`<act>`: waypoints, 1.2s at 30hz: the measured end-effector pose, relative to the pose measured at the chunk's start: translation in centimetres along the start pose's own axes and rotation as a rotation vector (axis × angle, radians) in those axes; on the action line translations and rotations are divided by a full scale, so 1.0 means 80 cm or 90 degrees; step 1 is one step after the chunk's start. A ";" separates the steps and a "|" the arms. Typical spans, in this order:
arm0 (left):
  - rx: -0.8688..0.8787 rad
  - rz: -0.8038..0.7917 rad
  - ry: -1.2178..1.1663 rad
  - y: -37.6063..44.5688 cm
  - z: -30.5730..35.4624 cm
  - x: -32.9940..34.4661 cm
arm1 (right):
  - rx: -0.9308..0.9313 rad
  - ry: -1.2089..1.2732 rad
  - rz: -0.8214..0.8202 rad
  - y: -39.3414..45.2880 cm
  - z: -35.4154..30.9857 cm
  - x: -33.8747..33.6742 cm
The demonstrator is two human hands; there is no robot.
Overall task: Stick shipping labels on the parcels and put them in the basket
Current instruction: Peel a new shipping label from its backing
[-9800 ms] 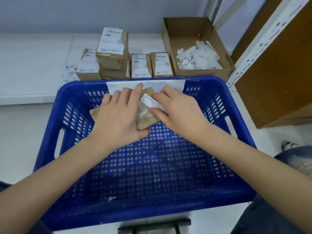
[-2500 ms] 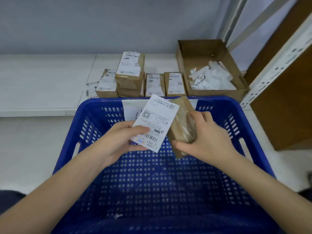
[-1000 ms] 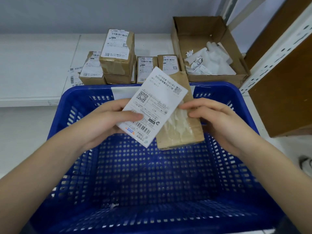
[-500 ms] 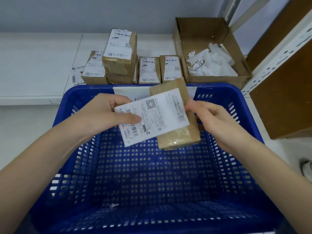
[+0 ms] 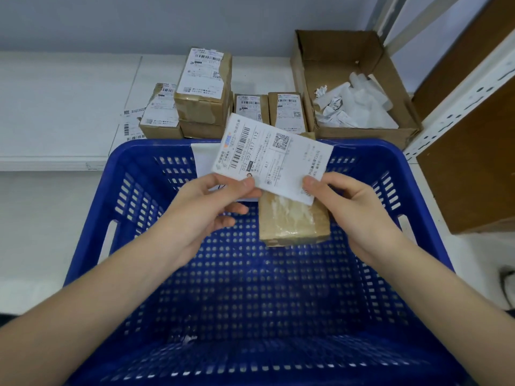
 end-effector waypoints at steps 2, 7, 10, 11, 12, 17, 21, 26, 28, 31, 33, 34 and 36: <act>0.018 0.018 -0.006 0.003 0.001 -0.001 | -0.002 -0.003 -0.006 -0.001 0.001 0.004; 0.057 0.073 0.007 0.008 0.001 -0.010 | 0.003 -0.010 -0.024 -0.007 0.010 0.015; 0.081 0.095 0.028 0.008 0.002 -0.011 | 0.010 -0.014 -0.030 -0.008 0.012 0.017; 0.096 0.104 0.045 0.008 0.003 -0.012 | 0.010 -0.018 -0.026 -0.007 0.012 0.017; 0.116 0.115 0.069 0.008 0.006 -0.014 | 0.010 -0.021 -0.021 -0.006 0.012 0.016; 0.191 0.115 0.144 0.008 0.019 -0.018 | 0.021 -0.007 -0.008 -0.003 0.005 0.010; 0.210 0.092 0.186 0.007 0.029 -0.017 | 0.027 -0.021 -0.027 -0.003 0.003 0.009; 0.203 0.095 0.183 0.008 0.033 -0.022 | 0.028 -0.026 -0.040 -0.006 0.003 0.011; 0.194 0.102 0.173 0.008 0.032 -0.021 | 0.029 -0.025 -0.047 -0.008 0.005 0.013; 0.178 0.096 0.148 0.007 0.031 -0.017 | 0.031 -0.023 -0.050 -0.009 0.006 0.016; 0.164 0.083 0.148 0.006 0.029 -0.013 | 0.031 -0.016 -0.043 -0.010 0.007 0.016; 0.156 0.075 0.159 0.005 0.026 -0.011 | 0.032 -0.010 -0.037 -0.010 0.007 0.016; 0.140 0.051 0.184 0.003 0.017 -0.003 | 0.034 0.007 -0.023 -0.011 0.007 0.015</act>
Point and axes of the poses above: each hand's wrist, its own y-axis towards the middle knuckle, its own x-axis out of the palm, z = x × y, the point moved 4 cm from there along y, towards the middle knuckle, and after that the axes turned 5 degrees about -y, right-handed, at the moved point
